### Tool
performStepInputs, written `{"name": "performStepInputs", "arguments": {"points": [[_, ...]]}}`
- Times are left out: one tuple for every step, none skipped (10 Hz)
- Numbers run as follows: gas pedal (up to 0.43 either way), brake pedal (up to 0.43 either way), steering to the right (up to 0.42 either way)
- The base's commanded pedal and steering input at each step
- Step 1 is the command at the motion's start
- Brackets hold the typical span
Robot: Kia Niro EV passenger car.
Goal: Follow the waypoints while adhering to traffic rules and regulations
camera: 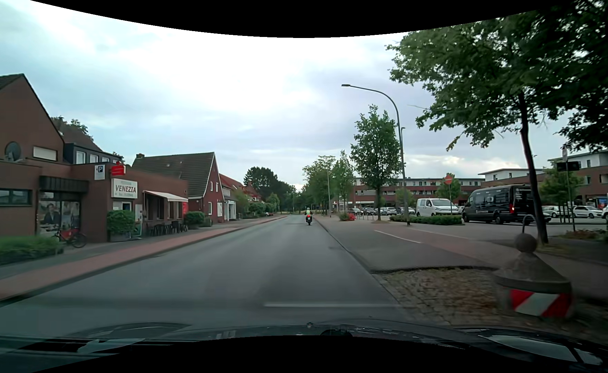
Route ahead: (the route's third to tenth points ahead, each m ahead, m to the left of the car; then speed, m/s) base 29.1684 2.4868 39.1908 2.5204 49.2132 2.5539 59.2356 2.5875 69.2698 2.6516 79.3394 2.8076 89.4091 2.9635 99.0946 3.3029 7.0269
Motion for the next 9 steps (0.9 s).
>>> {"name": "performStepInputs", "arguments": {"points": [[0.13, 0.0, -0.01], [0.13, 0.0, -0.009], [0.13, 0.0, -0.009], [0.13, 0.0, -0.01], [0.13, 0.0, -0.011], [0.13, 0.0, -0.011], [0.13, 0.0, -0.01], [0.13, 0.0, -0.01], [0.13, 0.0, -0.009]]}}
